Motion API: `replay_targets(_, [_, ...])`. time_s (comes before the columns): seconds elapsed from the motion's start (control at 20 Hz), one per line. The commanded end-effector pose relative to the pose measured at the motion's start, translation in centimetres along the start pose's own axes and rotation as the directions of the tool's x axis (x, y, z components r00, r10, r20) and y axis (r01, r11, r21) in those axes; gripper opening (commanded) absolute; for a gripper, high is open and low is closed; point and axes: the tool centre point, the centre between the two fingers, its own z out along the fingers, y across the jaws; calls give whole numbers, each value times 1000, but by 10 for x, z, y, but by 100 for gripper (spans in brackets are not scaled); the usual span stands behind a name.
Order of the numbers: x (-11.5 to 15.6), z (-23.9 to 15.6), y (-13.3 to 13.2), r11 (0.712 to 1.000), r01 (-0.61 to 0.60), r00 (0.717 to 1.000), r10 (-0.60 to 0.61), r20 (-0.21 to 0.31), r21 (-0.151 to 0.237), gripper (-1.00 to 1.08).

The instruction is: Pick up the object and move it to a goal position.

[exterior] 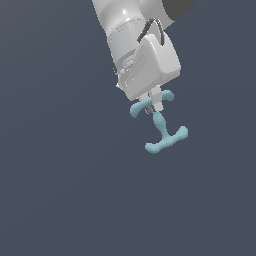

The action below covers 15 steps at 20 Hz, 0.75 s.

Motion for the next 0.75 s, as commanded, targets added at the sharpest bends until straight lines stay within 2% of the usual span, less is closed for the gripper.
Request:
replay_targets(0.0, [3, -14, -19, 998, -22, 1000, 22, -3, 53, -100])
replay_targets(0.15, [6, -28, -35, 994, -40, 999, 41, -6, 100, -100])
replay_targets(0.35, [10, -42, -49, 988, -57, 998, 59, -8, 144, -100])
replay_targets(0.7, [13, -50, -56, 983, -68, 997, 70, -9, 169, -100])
